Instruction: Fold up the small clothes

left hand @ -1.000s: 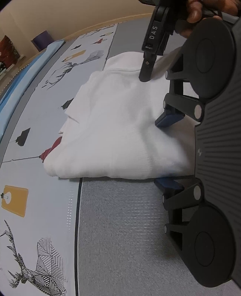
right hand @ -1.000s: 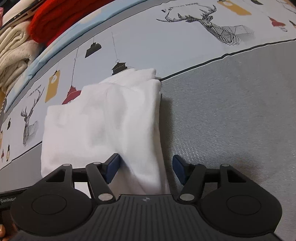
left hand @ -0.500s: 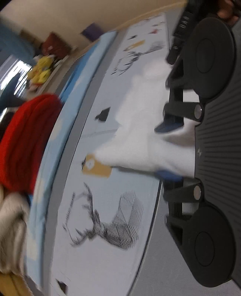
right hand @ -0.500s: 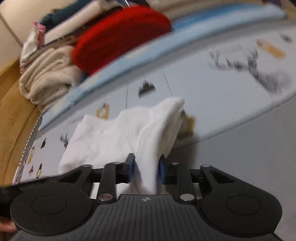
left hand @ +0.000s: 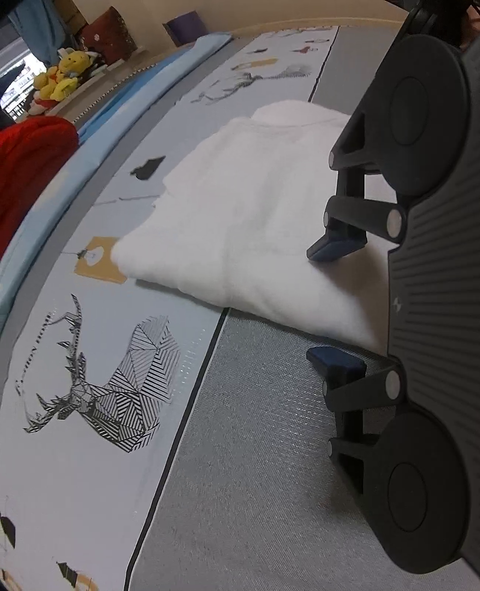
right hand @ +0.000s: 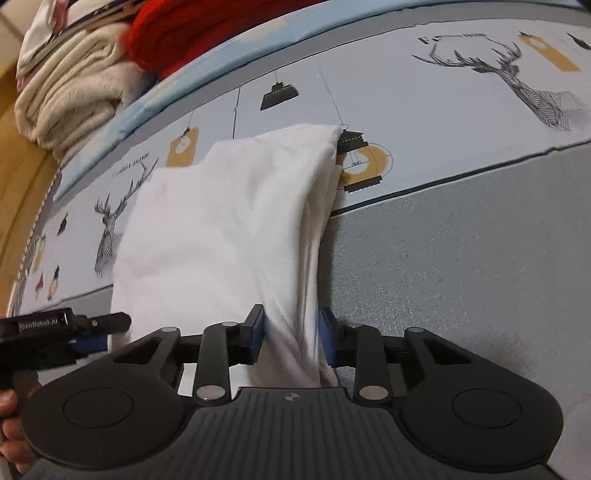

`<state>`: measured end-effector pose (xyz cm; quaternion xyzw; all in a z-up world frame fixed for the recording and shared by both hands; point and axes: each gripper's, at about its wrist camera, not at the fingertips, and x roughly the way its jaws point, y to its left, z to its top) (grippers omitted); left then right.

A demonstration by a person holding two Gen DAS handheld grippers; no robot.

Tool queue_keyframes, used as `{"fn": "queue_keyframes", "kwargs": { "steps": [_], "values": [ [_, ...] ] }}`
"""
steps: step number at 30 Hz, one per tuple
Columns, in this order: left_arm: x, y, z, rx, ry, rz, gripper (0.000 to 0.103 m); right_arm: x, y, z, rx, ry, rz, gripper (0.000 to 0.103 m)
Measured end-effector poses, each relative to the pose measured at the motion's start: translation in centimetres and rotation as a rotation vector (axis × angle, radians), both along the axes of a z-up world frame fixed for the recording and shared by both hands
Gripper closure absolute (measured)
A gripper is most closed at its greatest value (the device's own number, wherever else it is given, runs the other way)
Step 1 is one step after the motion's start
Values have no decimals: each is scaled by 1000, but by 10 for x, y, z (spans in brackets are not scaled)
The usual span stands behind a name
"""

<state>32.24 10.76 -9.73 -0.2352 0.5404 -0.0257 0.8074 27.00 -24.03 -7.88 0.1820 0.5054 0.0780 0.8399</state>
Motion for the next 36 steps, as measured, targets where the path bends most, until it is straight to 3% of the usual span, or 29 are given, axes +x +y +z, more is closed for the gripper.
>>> {"fn": "queue_keyframes", "kwargs": {
  "steps": [4,6,8,9,14,17,20,23,25,27,28,30,32,34,36],
  "values": [
    [-2,-1,-8,-39,43,-49,62,-8,2,9,12,-26,43,68],
    [-4,-5,-5,-35,24,-78,69,-9,4,4,-1,20,88,69],
    [-7,-9,-2,-40,11,-105,69,-10,5,0,-37,37,79,76],
    [-9,-10,-2,-50,13,-113,69,-11,1,3,-10,27,62,88],
    [-17,-7,-5,-26,29,-92,69,-20,-10,14,-9,-10,14,89],
    [-22,-12,-4,63,49,-133,69,-27,-8,11,-51,32,57,87],
    [-31,-17,-4,161,81,-167,69,-31,-16,0,-116,116,30,87],
    [-45,-22,16,297,15,-195,68,-39,-25,3,-122,131,-3,86],
    [-60,-29,38,432,-87,-220,55,-47,-23,12,-229,99,-9,86],
    [-80,-33,64,546,-205,-215,19,-57,-23,24,-389,49,-43,86],
    [-87,-34,75,580,-249,-205,15,-64,-26,33,-419,9,-77,85],
    [-106,-35,100,634,-347,-180,14,-81,-39,59,-385,-116,-147,82],
    [-126,-39,123,644,-434,-160,9,-102,-42,88,-376,-273,-155,76],
    [-152,-44,145,629,-527,-149,0,-127,-39,114,-380,-435,-159,51],
    [-179,-52,160,609,-600,-161,0,-154,-37,136,-348,-550,-158,39]
  ]
}}
